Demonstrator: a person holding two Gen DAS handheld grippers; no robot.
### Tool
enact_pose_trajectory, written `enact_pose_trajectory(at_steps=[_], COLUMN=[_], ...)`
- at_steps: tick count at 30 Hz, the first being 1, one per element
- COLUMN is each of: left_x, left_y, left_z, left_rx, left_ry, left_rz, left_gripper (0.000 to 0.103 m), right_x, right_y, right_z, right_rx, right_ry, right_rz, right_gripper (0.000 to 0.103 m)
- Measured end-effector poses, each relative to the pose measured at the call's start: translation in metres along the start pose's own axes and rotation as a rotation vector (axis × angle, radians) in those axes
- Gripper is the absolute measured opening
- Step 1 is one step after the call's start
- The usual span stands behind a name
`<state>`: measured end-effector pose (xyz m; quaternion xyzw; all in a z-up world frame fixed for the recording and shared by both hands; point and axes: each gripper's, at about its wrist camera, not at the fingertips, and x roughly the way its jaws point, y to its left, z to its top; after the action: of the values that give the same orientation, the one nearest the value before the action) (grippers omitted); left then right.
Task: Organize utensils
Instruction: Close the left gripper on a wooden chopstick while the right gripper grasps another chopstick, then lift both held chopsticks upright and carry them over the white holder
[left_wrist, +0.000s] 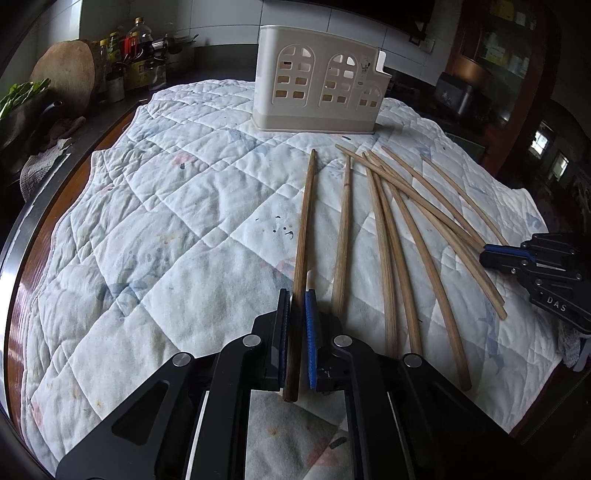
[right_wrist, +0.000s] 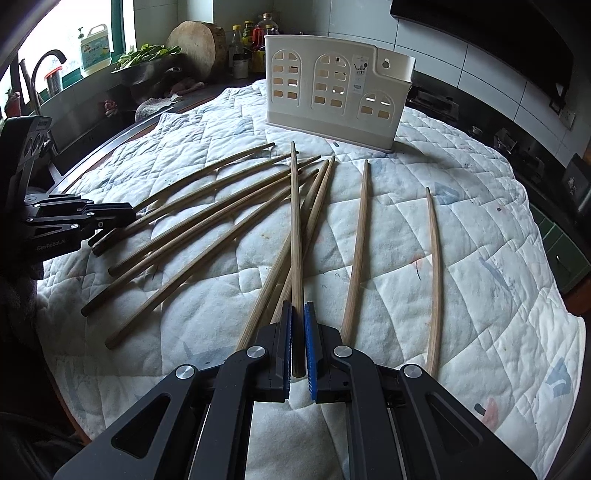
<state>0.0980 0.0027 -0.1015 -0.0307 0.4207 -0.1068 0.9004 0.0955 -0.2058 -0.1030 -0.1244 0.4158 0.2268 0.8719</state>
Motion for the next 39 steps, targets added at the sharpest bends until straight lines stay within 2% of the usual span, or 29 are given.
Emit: enact_pose_trajectory(at_steps=[13,24,33,39], left_x=[-0.045,-0.068,-0.09,-0.109], left_y=[-0.004,-0.003,-0.002,-0.011], left_z=[0.021,0.056,0.112,0.157], left_rx=[0.008,0.014,0.029,0.07], left_ry=[-0.129,-0.222,-0.28,-0.339], left_rz=[-0.019,-0.051,-0.099,-0.1], left_gripper=[0.006,0.006,0.005,0.005], right_x=[-0.055,-0.088,-0.119,-0.138], right_y=[0.001,-0.006,-0.025,-0.041], right_z=[0.022,0.072,0.136,0.182], right_rx=[0.059,0.104,0.084,0.073], right_ry=[-0.183,-0.319,-0.372,-0.411], right_rz=[-0.014,-0.01,-0.038,-0.083], right_gripper=[0.007,0.007,0.007,0.007])
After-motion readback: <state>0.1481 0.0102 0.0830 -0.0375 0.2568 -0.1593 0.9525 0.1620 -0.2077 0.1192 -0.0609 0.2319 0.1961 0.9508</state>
